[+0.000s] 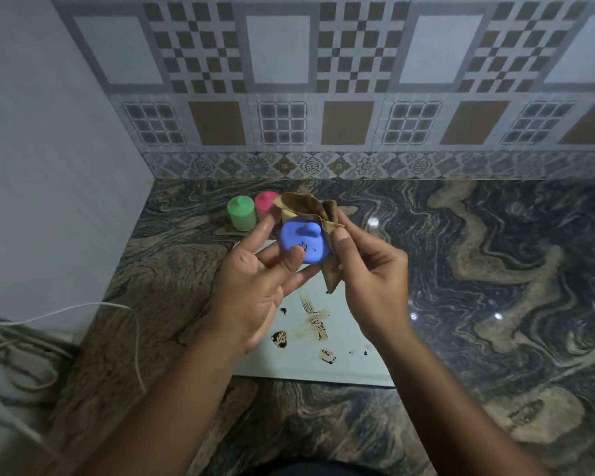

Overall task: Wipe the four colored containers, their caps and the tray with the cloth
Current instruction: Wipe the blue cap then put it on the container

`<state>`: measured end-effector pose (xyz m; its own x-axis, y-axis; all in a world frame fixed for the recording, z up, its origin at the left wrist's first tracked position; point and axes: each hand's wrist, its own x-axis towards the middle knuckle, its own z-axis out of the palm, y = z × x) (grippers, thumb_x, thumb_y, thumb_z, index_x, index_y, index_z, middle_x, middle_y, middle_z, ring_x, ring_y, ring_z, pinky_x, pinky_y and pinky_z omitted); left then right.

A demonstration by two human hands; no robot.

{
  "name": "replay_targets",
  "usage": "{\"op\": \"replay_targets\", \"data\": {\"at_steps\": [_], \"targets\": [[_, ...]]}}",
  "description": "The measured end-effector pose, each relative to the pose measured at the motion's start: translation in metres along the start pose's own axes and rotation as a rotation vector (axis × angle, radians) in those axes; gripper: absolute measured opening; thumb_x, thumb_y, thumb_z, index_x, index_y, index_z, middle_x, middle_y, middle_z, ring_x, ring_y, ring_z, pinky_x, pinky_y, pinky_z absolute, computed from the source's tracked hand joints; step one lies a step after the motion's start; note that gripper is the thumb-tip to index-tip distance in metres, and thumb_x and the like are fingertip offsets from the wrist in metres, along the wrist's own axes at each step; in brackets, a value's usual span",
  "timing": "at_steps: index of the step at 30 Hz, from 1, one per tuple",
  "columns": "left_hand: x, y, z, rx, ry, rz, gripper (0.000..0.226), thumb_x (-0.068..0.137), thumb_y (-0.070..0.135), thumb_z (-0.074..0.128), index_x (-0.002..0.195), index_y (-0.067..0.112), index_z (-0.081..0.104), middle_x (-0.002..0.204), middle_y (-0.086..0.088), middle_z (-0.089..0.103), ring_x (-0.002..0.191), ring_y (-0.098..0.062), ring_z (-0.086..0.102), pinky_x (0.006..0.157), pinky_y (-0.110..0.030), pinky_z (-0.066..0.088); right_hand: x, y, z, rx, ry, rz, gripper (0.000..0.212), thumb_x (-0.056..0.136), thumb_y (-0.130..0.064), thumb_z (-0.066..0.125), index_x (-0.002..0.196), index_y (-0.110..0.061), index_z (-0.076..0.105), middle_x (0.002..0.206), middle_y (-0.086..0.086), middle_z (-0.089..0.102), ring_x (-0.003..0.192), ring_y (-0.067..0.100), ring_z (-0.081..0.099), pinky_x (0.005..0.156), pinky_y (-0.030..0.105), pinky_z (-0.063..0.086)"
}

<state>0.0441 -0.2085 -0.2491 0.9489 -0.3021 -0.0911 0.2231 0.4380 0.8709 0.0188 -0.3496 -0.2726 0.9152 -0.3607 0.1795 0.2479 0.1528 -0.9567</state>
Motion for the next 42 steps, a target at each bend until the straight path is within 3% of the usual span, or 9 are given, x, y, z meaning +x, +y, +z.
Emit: {"op": "replay_targets", "data": {"at_steps": [2,6,8,10,17,21,29,36,42], "targets": [[0.000,-0.001,0.003,-0.021,0.036,0.020,0.053,0.087,0.011,0.060,0.139,0.012,0.050,0.121,-0.012,0.071,0.113,-0.028,0.068,0.090,-0.042,0.058,-0.002,-0.001,-0.003,-0.023,-0.067,-0.023,0.039,0.104,-0.003,0.054,0.129,-0.029,0.069,0.063,0.027,0.060,0.059,0.024,0.041,0.057,0.040,0.034],[-0.006,-0.008,0.005,-0.030,0.055,0.034,0.046,0.091,0.017,0.053,0.137,0.015,0.052,0.124,-0.004,0.071,0.116,-0.023,0.067,0.088,-0.039,0.058,-0.007,0.005,-0.005,-0.252,-0.094,-0.175,0.038,0.097,-0.015,0.065,0.135,-0.022,0.066,0.092,-0.007,0.075,0.072,0.006,0.058,0.060,0.033,0.047],[-0.008,-0.013,0.006,0.026,0.022,0.043,0.056,0.091,0.009,0.055,0.145,0.016,0.044,0.128,-0.004,0.068,0.121,-0.022,0.063,0.092,-0.036,0.056,-0.006,0.007,-0.006,-0.368,-0.047,-0.263,0.035,0.095,-0.015,0.069,0.130,-0.012,0.071,0.126,0.001,0.073,0.094,0.011,0.072,0.073,0.029,0.057],[-0.008,-0.016,0.005,0.049,0.017,0.043,0.056,0.092,0.004,0.055,0.146,0.016,0.044,0.129,-0.007,0.067,0.121,-0.022,0.064,0.089,-0.032,0.056,-0.007,0.004,-0.005,-0.499,-0.020,-0.387,0.030,0.093,-0.009,0.071,0.123,-0.005,0.074,0.133,0.008,0.068,0.119,0.019,0.070,0.087,0.029,0.061],[-0.009,-0.019,-0.004,-0.007,0.055,-0.051,0.039,0.093,0.010,0.056,0.132,0.017,0.061,0.122,-0.010,0.070,0.104,-0.017,0.068,0.081,-0.030,0.054,-0.012,0.006,0.001,-0.647,0.005,-0.578,0.022,0.091,-0.003,0.073,0.112,0.000,0.077,0.132,0.021,0.067,0.106,0.023,0.076,0.079,0.029,0.063],[-0.010,-0.018,-0.009,0.015,0.065,-0.046,0.050,0.091,0.005,0.058,0.140,0.013,0.053,0.129,-0.008,0.067,0.114,-0.019,0.065,0.077,-0.026,0.057,-0.009,0.006,-0.001,-0.617,0.048,-0.567,0.020,0.090,-0.003,0.073,0.109,0.000,0.079,0.125,0.013,0.070,0.109,0.015,0.074,0.078,0.019,0.061],[-0.016,-0.018,0.001,0.047,0.059,0.080,0.063,0.087,0.010,0.056,0.148,0.017,0.041,0.130,-0.004,0.067,0.116,-0.018,0.067,0.078,-0.028,0.058,-0.011,-0.002,-0.003,-0.520,0.019,-0.492,0.023,0.093,-0.008,0.069,0.114,-0.002,0.077,0.123,0.012,0.073,0.112,0.010,0.072,0.077,0.030,0.064],[-0.018,-0.009,0.005,-0.009,0.106,0.052,0.040,0.094,0.014,0.050,0.134,0.014,0.055,0.109,-0.003,0.075,0.086,-0.012,0.070,0.046,-0.022,0.045,-0.010,-0.003,-0.004,-0.467,0.047,-0.407,0.022,0.094,-0.013,0.069,0.113,-0.004,0.079,0.120,0.004,0.075,0.092,0.021,0.079,0.074,0.027,0.062],[-0.017,-0.009,0.005,-0.027,0.040,0.049,0.041,0.098,0.028,0.050,0.135,0.011,0.055,0.131,-0.007,0.066,0.119,-0.023,0.064,0.079,-0.033,0.058,-0.015,0.000,-0.004,-0.459,0.048,-0.342,0.021,0.096,-0.011,0.069,0.113,-0.002,0.078,0.085,0.017,0.079,0.109,0.012,0.074,0.088,0.033,0.061]]}}
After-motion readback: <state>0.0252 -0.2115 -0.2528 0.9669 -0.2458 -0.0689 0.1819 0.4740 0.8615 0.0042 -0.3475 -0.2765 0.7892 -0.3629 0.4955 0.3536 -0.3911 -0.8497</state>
